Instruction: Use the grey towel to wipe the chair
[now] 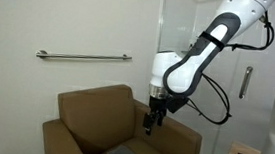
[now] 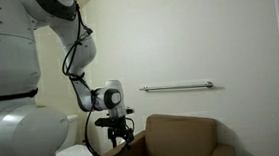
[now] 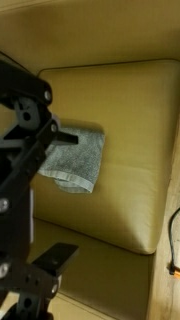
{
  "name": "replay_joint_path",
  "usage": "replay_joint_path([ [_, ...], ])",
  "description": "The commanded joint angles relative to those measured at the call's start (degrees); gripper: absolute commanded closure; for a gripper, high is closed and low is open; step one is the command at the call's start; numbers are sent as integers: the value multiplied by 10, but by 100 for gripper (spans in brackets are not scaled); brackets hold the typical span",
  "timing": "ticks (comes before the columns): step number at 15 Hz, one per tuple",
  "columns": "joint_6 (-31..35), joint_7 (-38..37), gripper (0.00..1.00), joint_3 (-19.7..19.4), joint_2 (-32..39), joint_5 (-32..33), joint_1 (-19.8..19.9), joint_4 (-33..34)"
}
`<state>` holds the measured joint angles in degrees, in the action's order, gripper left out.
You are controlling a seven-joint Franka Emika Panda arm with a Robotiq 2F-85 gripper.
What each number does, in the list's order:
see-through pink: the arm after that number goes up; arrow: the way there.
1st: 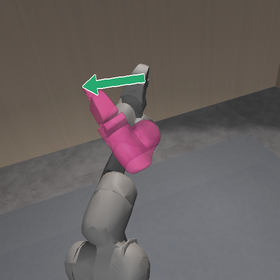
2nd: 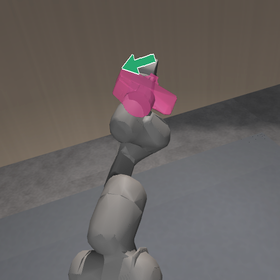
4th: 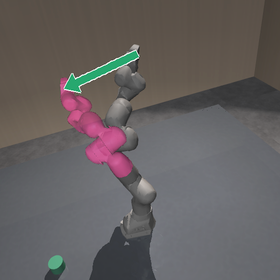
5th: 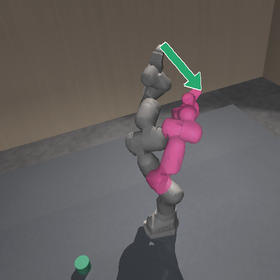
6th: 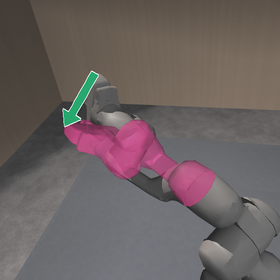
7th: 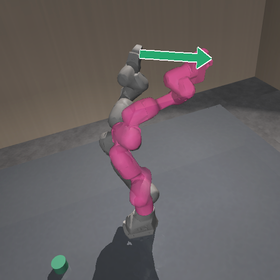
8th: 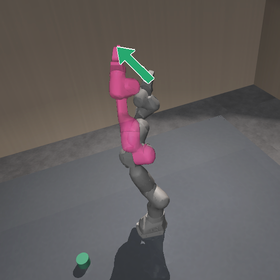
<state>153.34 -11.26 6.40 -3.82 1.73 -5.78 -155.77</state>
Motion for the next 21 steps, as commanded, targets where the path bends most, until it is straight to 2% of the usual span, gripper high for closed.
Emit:
replay_joint_path([
  [1,56,40,0,0,85,-33,-7,39],
  [4,98,43,0,3,188,-49,-6,109],
  [5,103,2,0,-14,224,-7,-14,136],
  [8,80,-7,0,-48,335,12,-41,230],
  [10,61,21,0,-39,413,-9,-34,292],
  [11,44,45,0,-22,444,-16,-22,314],
  [12,68,25,0,-37,379,-14,-32,259],
  [15,60,28,0,-29,454,-16,-33,313],
  [18,58,28,0,-29,459,-16,-33,322],
  [20,46,27,0,-37,496,-10,-41,373],
  [21,49,12,0,-54,516,-5,-57,400],
])
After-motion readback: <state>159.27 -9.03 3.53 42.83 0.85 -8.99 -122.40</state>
